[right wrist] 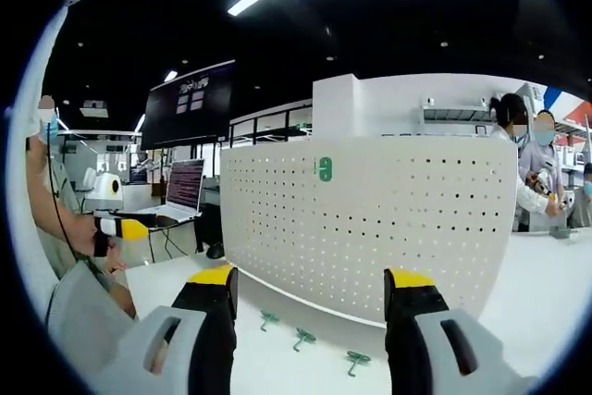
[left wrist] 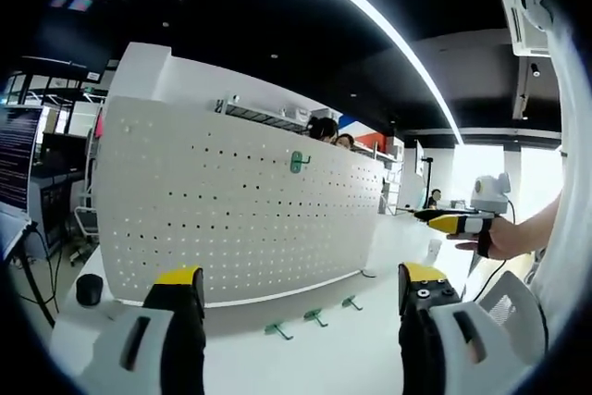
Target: Insert the hook assembly into the mounting plate slot until the hook locks in place.
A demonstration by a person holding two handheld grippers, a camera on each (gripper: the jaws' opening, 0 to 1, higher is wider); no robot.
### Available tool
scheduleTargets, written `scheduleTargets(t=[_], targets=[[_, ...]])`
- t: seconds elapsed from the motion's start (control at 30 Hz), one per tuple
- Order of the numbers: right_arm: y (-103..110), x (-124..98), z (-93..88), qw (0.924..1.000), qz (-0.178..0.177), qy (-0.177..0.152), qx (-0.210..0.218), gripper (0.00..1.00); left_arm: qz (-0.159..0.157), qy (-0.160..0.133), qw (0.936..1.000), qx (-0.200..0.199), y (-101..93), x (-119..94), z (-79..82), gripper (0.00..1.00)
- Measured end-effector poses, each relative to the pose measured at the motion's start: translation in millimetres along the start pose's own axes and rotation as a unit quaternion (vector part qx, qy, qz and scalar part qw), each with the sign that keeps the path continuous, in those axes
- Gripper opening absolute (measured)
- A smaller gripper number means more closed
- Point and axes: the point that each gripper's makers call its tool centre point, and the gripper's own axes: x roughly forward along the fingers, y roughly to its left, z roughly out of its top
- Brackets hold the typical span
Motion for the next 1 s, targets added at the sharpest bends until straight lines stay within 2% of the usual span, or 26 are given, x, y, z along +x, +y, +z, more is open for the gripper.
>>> scheduleTargets(t=[0.23, 0.5, 1.0], targets=[[0, -10, -5.1, 1.0, -0.006, 0.0, 0.002, 0.62, 0.002, 0.008, 1.0, 0.004, -3.5, -4, -5.9, 0.89], [-2, -19, -20.2, 0.9998, -0.011, 0.012, 0.007, 0.63, 0.009, 0.01, 0.9999, 0.001, -2.6, -7, -9.9, 0.89], [-6, -20, -21.2, 0.9997, -0.02, 0.012, 0.01, 0.64, 0.008, 0.012, 0.9999, -0.001, -4.3, -3, -10.5, 0.89]])
